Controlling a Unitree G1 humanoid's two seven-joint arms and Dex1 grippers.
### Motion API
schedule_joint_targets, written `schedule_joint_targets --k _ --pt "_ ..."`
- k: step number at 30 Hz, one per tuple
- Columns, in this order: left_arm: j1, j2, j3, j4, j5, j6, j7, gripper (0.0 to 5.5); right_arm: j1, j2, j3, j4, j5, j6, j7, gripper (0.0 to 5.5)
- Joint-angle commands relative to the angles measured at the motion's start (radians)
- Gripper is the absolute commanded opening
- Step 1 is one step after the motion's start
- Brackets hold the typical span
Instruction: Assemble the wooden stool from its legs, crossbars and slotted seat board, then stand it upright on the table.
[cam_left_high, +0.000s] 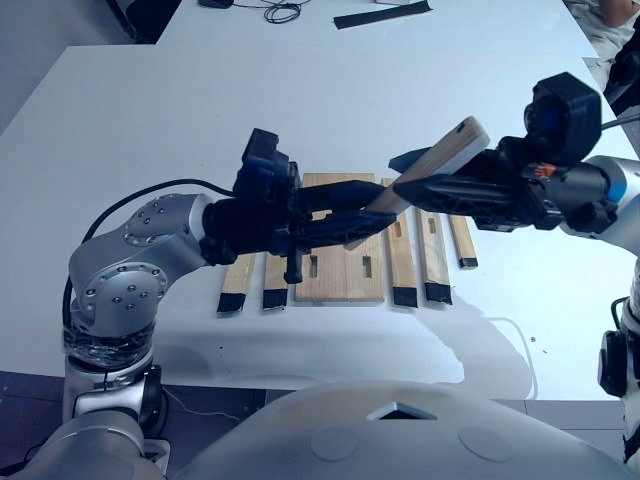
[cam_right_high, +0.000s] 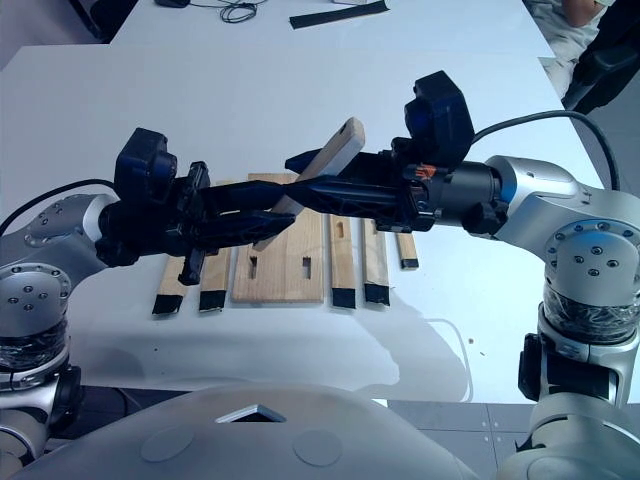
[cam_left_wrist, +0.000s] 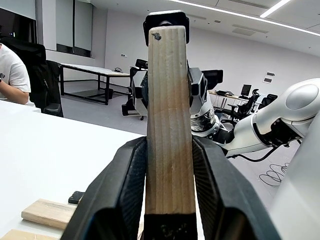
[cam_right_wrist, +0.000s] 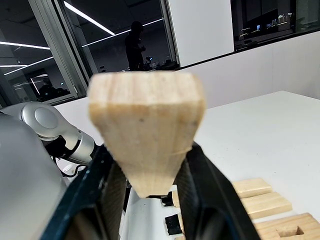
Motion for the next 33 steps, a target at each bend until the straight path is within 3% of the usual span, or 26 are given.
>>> schedule_joint_targets --k 1,8,15,19,33 --pt "-0.007 0.027 -0.004 0.039 0.007 0.036 0.038 1.69 0.0 -0.024 0.024 -0.022 -0.072 -0.019 0.029 1.29" --pt "-0.028 0.046 -0.033 0.117 0.077 0.077 0.081 2.7 0.003 -0.052 0.073 -0.051 -0.303 -0.114 0.071 1.29" --pt "0.067 0.1 -0.035 0.128 0.245 -0.005 0.018 2.7 0.127 -0.262 0.189 0.08 -0.863 -0.512 0.3 1.29" --pt "0.09 0.076 -0.014 0.128 0.281 -0.032 0.032 2.7 0.17 -0.266 0.207 0.245 -1.033 -0.729 0.366 1.29" --pt "0.113 0.045 0.002 0.099 0.296 -0.042 0.055 2.7 0.217 -0.157 0.218 0.427 -1.135 -0.932 0.404 1.29"
